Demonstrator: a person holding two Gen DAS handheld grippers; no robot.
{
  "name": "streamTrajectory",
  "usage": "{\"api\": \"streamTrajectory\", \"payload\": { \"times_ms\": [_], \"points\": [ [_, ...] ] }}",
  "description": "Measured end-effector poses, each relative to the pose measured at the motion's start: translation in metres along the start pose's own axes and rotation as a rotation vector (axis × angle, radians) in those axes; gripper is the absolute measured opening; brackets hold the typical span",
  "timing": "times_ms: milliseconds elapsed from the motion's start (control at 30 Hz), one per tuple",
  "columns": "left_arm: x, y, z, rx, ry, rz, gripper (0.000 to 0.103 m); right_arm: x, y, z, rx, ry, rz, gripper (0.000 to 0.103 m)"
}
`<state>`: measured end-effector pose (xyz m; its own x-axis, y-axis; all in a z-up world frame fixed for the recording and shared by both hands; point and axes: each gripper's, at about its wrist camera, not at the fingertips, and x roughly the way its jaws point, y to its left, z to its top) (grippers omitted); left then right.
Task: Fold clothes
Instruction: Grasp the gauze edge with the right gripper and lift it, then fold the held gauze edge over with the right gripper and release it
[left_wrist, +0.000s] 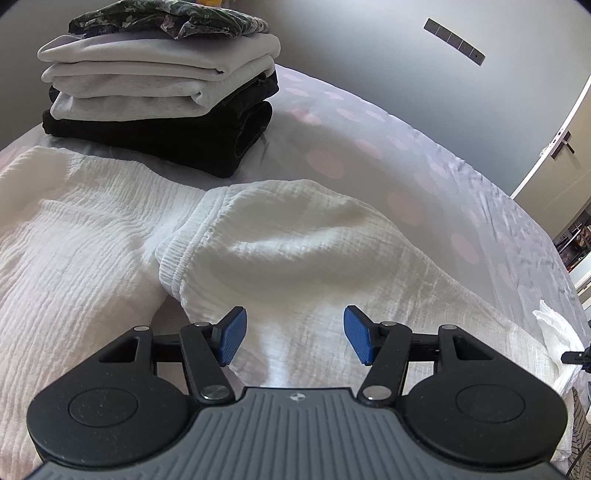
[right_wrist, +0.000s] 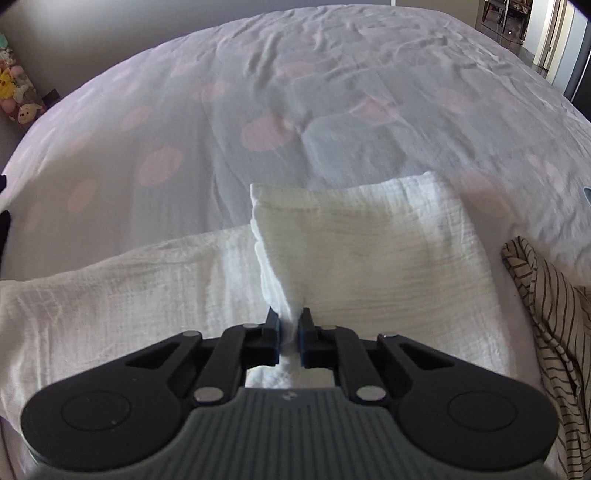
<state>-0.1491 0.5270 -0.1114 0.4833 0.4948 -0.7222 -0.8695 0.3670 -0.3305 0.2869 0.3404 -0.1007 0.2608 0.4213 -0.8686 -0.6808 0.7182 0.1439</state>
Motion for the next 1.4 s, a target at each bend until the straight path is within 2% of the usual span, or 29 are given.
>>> {"api": "streamTrajectory", "payload": {
  "times_ms": [200, 433, 767, 967, 1067, 1300, 1400],
  "points": [
    [-0.008, 0.020, 0.009, -0.035, 0.001, -0.027, 0.069, -0.041, 0.053, 0.007, -0.054, -0.040, 0.082, 0.011],
    [-0.015, 0.046, 0.019, -0.096, -0.008, -0.051, 0.069, -0.068, 0.147, 0.002, -0.173, -0.060, 0.210, 0.011],
    [-0.022, 0.096, 0.032, -0.260, -0.059, -0.051, 0.069, -0.074, 0.287, -0.019, -0.303, -0.048, 0.385, 0.011],
    [-0.025, 0.120, 0.038, -0.340, -0.087, -0.050, 0.069, -0.065, 0.365, -0.043, -0.415, -0.024, 0.473, 0.011],
    [-0.025, 0.126, 0.038, -0.361, -0.099, -0.048, 0.069, -0.047, 0.395, -0.058, -0.462, 0.007, 0.462, 0.011],
    [-0.020, 0.133, 0.038, -0.371, -0.099, -0.051, 0.069, 0.006, 0.419, -0.086, -0.472, 0.073, 0.444, 0.011],
    [-0.016, 0.128, 0.038, -0.351, -0.090, -0.060, 0.069, 0.018, 0.416, -0.090, -0.450, 0.093, 0.453, 0.020]
  ]
}}
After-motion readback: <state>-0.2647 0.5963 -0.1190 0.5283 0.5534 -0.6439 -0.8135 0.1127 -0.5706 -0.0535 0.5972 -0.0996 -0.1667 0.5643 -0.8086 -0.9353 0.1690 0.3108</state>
